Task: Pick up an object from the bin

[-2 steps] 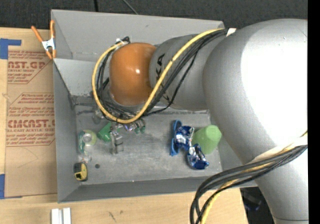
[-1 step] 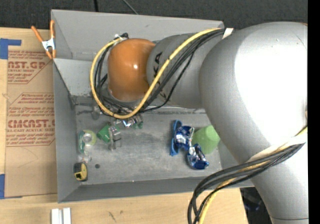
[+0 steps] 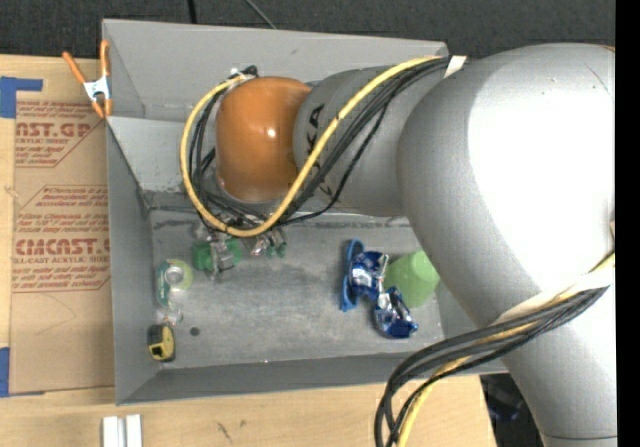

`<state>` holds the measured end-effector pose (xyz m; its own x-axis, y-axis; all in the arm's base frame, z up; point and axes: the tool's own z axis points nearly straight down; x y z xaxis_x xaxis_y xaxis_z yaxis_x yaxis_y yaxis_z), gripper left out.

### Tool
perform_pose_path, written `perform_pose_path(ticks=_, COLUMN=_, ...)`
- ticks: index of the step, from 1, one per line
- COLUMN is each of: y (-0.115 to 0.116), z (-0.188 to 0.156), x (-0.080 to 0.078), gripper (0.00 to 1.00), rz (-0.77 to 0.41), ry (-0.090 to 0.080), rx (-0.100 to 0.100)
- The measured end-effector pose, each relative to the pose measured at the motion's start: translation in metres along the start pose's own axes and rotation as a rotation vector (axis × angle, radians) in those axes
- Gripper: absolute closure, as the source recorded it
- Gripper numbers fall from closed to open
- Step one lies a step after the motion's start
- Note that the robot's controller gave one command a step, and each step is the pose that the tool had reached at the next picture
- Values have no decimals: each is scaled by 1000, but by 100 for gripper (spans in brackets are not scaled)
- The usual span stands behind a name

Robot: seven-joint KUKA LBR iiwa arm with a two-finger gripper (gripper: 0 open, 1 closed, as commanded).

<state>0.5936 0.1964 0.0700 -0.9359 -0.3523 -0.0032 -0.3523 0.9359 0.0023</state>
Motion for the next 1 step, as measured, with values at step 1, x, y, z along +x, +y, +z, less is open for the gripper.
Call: perform_pose_path(ticks=1, y=-8, z=-165, x=21, gripper=100, rz=-56, ry=-8, rx=3)
